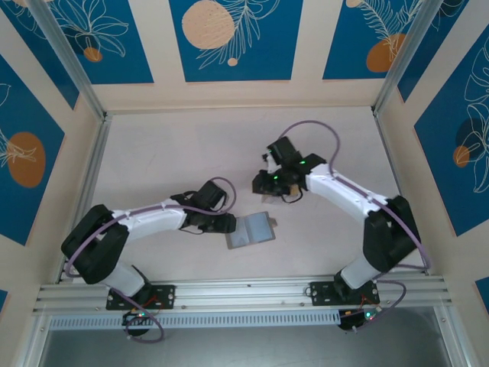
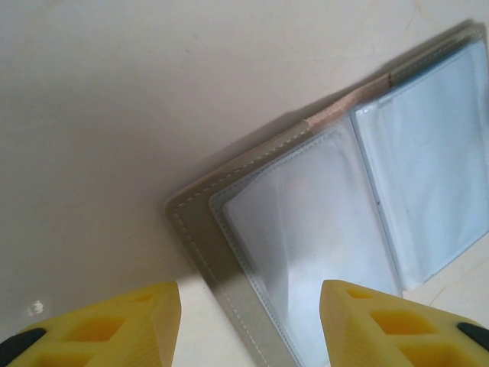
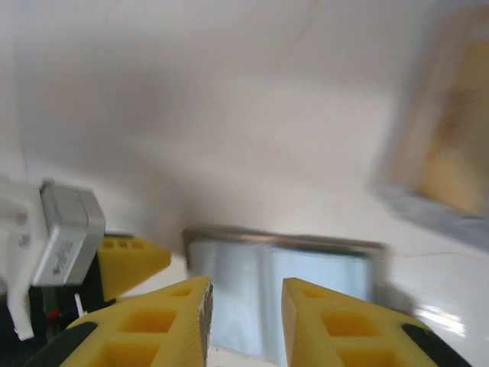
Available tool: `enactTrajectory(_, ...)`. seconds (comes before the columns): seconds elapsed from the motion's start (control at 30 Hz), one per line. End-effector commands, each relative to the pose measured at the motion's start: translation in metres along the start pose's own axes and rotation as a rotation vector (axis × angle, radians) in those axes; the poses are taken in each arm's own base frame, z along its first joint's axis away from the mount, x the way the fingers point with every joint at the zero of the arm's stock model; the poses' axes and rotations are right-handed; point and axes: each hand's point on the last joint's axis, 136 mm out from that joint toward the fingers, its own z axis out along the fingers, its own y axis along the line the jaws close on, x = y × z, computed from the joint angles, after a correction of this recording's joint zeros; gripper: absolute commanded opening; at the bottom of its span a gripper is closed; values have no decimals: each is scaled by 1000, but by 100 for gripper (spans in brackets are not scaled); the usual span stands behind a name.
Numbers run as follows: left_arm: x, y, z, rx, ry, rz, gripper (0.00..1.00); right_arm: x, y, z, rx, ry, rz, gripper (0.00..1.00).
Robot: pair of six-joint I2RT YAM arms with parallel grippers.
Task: Put the credit cards into the card holder
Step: Flip over the card slot in the card holder, then pick up the credit card from the storage box.
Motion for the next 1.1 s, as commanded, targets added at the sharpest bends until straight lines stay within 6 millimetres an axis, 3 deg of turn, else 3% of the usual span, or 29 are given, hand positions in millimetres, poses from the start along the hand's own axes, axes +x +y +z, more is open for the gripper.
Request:
enactTrajectory(0.0,4,0,7,-44,18,48,51,-11,-60,-22,200,-37,74,35)
enactTrajectory(0.13,9,7,12,-92,29,59,50,-27,-102,-33,288,-76,161,40)
enactTrajectory(0.33,12,11,15,-114,37,76,48,-38,-119,-18,292,-57,194,44)
enactTrajectory(0.63,14,12,20,-104,37,46,45,-50,-122,4,265,-15,198,40)
enactTrajectory(0.83,17,12,24,-97,46,33,44,-50,-118,4,266,-7,184,24)
enactTrajectory(0.97,17,11,25,-91,46,30,44,-50,-113,1,256,-7,170,23)
enactTrajectory(1.07,16,10,26,-88,44,30,44,-46,-120,0,303,0,170,23)
